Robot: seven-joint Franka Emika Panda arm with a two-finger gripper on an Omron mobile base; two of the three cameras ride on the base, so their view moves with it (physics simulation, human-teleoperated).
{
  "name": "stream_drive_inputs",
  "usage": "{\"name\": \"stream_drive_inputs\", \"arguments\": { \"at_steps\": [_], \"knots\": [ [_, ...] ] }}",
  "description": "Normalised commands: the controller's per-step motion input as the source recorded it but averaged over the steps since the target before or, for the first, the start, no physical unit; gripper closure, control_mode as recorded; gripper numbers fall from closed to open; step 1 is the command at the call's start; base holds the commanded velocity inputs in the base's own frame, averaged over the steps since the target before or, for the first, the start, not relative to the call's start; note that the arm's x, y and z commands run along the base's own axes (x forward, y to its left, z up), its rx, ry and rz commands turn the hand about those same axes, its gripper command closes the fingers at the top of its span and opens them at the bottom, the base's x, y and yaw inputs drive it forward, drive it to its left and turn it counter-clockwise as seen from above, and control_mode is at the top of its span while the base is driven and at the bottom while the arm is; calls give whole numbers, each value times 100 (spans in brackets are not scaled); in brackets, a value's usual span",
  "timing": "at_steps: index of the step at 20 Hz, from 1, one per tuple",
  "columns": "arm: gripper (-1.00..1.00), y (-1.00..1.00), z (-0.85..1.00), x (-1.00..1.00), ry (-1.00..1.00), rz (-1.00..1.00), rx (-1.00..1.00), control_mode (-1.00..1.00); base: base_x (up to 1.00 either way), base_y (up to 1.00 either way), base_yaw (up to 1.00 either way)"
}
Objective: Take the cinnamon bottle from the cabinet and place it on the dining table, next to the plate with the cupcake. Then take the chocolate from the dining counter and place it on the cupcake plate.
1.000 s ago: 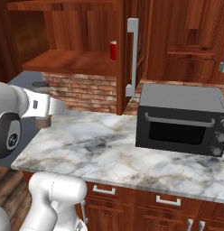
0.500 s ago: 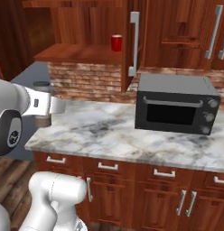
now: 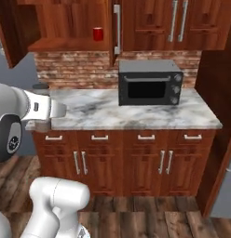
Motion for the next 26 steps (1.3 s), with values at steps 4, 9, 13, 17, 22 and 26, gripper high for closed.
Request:
{"name": "stream_drive_inputs", "arguments": {
  "at_steps": [4, 9, 13, 17, 22, 26],
  "knots": [
    [100, 0, 0, 0, 0, 0, 0, 100, -46, 0, -77],
    [100, 0, 0, 0, 0, 0, 0, 100, -46, 0, -76],
    [100, 0, 0, 0, 0, 0, 0, 100, -40, 0, -79],
    [100, 0, 0, 0, 0, 0, 0, 100, -35, 3, -78],
    [100, 0, 0, 0, 0, 0, 0, 100, -35, 4, -73],
    [100, 0, 0, 0, 0, 0, 0, 100, -39, 0, -82]
  ]
}}
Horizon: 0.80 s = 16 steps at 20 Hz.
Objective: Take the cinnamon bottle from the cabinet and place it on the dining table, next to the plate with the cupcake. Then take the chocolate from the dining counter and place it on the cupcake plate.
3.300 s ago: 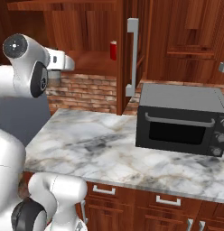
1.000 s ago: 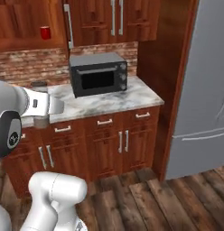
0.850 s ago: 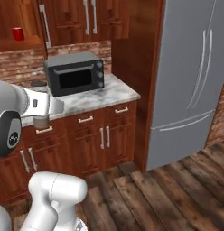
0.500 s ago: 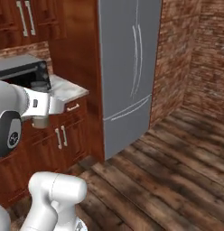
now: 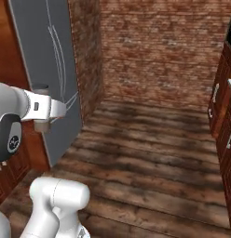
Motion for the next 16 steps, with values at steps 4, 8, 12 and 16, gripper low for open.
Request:
{"name": "stream_drive_inputs", "arguments": {
  "at_steps": [4, 8, 12, 16],
  "knots": [
    [100, 0, 0, 0, 0, 0, 0, 100, -40, 0, -84],
    [100, 0, 0, 0, 0, 0, 0, 100, -43, 0, -83],
    [100, 0, 0, 0, 0, 0, 0, 100, -49, 0, -80],
    [100, 0, 0, 0, 0, 0, 0, 100, -52, -3, -77]
  ]
}}
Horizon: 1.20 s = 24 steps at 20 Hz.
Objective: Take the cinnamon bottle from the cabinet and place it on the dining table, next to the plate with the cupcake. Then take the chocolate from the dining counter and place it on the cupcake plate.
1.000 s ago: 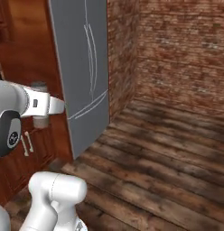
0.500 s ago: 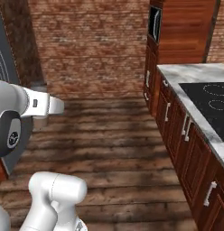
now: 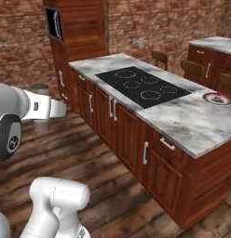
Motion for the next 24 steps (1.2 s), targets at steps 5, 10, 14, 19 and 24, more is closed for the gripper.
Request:
{"name": "stream_drive_inputs", "arguments": {
  "at_steps": [5, 10, 14, 19, 24],
  "knots": [
    [100, 0, 0, 0, 0, 0, 0, 100, -43, -32, -71],
    [100, 0, 0, 0, 0, 0, 0, 100, -3, -60, -68],
    [100, 0, 0, 0, 0, 0, 0, 100, 21, -65, -66],
    [100, 0, 0, 0, 0, 0, 0, 100, 63, -50, -56],
    [100, 0, 0, 0, 0, 0, 0, 100, 97, -54, -30]
  ]
}}
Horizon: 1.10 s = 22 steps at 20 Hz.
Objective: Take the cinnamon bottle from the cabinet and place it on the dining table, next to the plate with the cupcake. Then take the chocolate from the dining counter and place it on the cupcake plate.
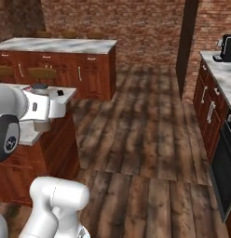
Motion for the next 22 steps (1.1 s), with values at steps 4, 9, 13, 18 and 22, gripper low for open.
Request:
{"name": "stream_drive_inputs", "arguments": {
  "at_steps": [4, 9, 13, 18, 22],
  "knots": [
    [100, 0, 0, 0, 0, 0, 0, 100, 100, -50, -21],
    [100, 0, 0, 0, 0, 0, 0, 100, 99, -49, -2],
    [100, 0, 0, 0, 0, 0, 0, 100, 100, -30, 41],
    [100, 0, 0, 0, 0, 0, 0, 100, 100, -37, 51],
    [100, 0, 0, 0, 0, 0, 0, 100, 91, -54, 49]
  ]
}}
